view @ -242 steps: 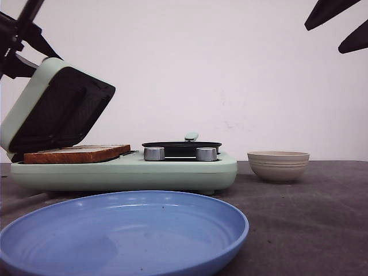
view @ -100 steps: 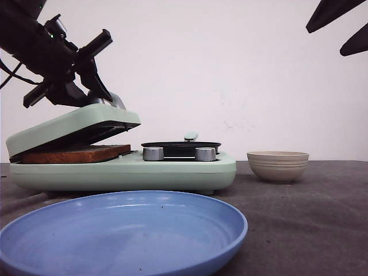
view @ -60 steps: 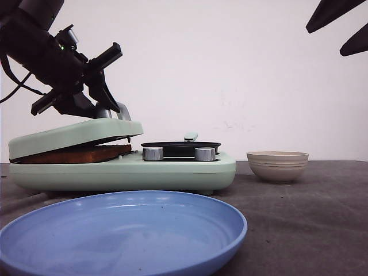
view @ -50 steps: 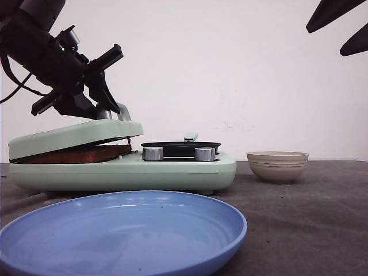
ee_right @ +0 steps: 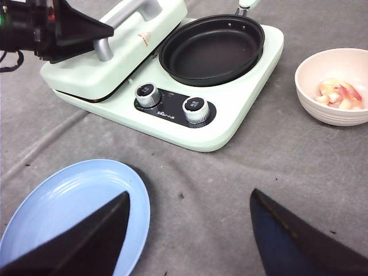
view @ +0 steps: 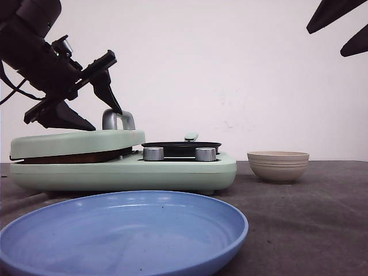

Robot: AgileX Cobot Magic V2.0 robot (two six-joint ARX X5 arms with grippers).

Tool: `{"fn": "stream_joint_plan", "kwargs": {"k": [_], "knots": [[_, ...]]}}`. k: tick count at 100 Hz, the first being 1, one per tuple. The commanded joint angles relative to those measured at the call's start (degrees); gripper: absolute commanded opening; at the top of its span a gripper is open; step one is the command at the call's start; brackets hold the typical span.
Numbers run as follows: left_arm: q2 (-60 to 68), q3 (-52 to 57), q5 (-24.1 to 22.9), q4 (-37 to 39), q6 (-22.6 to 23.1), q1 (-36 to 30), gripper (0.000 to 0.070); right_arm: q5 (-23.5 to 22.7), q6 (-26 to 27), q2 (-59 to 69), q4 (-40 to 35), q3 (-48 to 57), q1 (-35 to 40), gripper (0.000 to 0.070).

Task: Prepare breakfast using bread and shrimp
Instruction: 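Release the lid handle and raise the left gripper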

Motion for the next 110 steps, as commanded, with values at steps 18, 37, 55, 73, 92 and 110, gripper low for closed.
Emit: {"fn": "stream_joint_plan", "kwargs": {"k": [18,37,55,73,92,110], "knots": [[-0.26,5.07,2.25,-3.15,-0.63,-0.02,0.0476,-0.04,0.61,0.17,0.35,0.15,0.31,0.04],[-4.31,7.48,2.34,-5.11,2.97,0.0,0.0474,-0.04,0.63,0.17,0.35,0.15,0.31,0.04],[-10.25,7.5,2.1,-7.06,6.64,0.04,0.047,-0.02,0.63,0.17,0.37,0.15,0.31,0.0401],[-16.61,7.5,2.05,-12.07,14.05,0.11,0.0469,0.13,0.59,0.17,0.55,0.15,0.28,0.04],[-22.47,7.5,1.9,-20.2,21.64,0.11,0.0469,0.11,0.72,0.17,0.52,0.15,0.31,0.04],[-27.1,7.48,1.7,-26.49,26.21,0.15,0.0469,0.13,1.11,0.17,0.87,0.15,0.28,0.04]]}}
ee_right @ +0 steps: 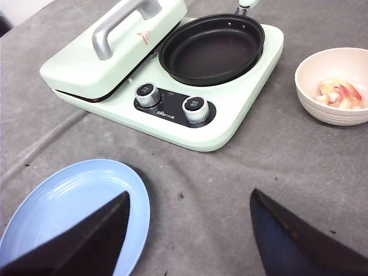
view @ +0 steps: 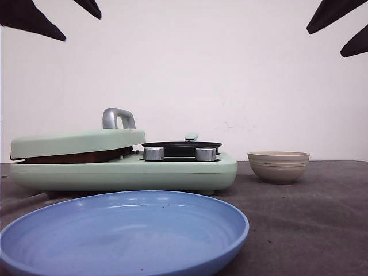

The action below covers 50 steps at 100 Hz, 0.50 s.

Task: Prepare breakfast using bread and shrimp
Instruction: 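Release the lid handle and raise the left gripper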

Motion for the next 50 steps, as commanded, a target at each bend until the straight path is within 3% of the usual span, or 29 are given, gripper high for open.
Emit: {"fn": "stream_joint_plan", "kwargs": {"k": [1,32,50], "knots": [[-0.83,1.22,-0.33,-1.18,3.98,0.0,0.0469,0.09,1.05,0.17,0.63,0.15,0.28,0.04],[-6.62,1.05,-1.77,-9.42,6.54,0.39,0.0469,2.97,5.01,0.17,1.11,0.2,0.28,0.04],[-11.06,-2.32,-1.49,-7.41,6.99,0.94,0.0469,5.79,5.86,0.22,1.62,0.28,0.28,0.04]]}}
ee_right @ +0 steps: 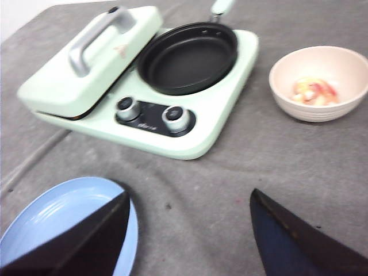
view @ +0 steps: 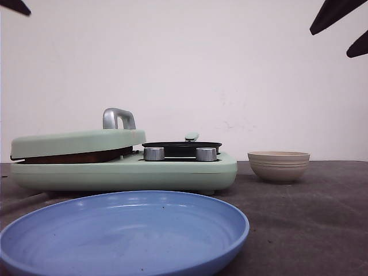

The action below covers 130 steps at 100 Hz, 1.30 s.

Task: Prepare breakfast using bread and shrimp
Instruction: 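Release the lid handle and raise the left gripper, then move the right gripper toward the cream bowl of shrimp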

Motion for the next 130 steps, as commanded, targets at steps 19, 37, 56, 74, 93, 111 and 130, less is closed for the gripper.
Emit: {"fn": "stream_joint_plan", "kwargs": {"k": [19,37,56,74,93,111,130], "knots": [[-6.75,-8.92,0.2,4.35,0.59,0.63,0.0451,1.92,4.61,0.37,1.64,0.28,-0.02,0.04],[-12.52,-15.87,0.17,5.97,-0.74,0.63,0.0421,1.84,5.79,2.51,1.16,1.03,-0.98,0.04],[-18.8,-21.49,0.15,5.55,-1.73,0.63,0.0421,2.01,4.83,7.67,-1.14,6.38,-2.67,0.0401],[-24.22,-25.4,-0.09,5.27,-2.45,0.63,0.0421,2.14,3.21,14.93,-5.2,14.19,-5.9,0.0401],[-27.63,-27.28,-1.97,3.87,-2.29,0.63,0.0421,2.14,-0.48,23.19,-10.16,23.02,-9.01,0.0401],[-28.13,-27.28,-1.95,3.89,-1.9,0.63,0.0422,2.12,-3.5,31.34,-13.16,30.62,-12.13,0.0402],[-28.13,-27.28,-1.95,3.85,-1.9,0.63,0.0422,1.86,-5.77,40.13,-14.25,37.35,-15.56,0.0402]]}}
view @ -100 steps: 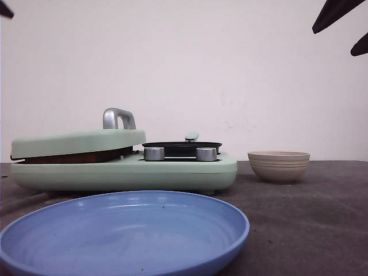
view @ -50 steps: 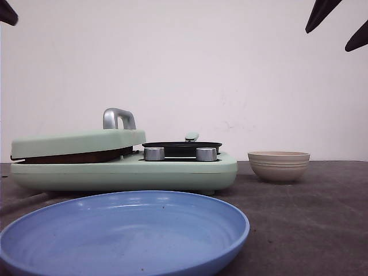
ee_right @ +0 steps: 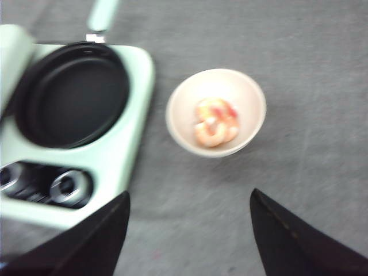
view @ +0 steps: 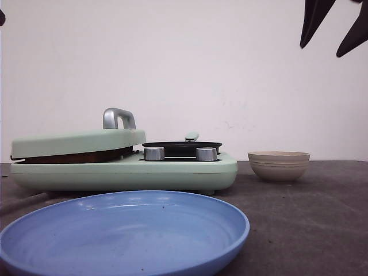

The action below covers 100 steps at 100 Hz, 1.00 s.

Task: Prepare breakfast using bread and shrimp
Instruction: 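Move the right gripper toward the cream bowl of shrimp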

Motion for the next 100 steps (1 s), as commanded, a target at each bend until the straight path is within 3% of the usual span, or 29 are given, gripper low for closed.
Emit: {"fn": "stream_joint_plan", "kwargs": {"k": [1,55,100], "knots": [[-0.02,0.15,-0.33,0.52,0.35,-0.09,0.0422,-0.04,-1.81,3.17,-0.11,2.71,-0.96,0.0402],[0.0,0.15,-0.31,0.68,0.33,-0.11,0.0422,-5.53,-3.56,26.53,-0.81,17.05,-8.92,0.0401],[0.0,0.15,-0.33,0.61,0.31,-0.11,0.0422,-7.58,-5.6,42.62,-0.66,26.86,-10.03,0.0401]]}}
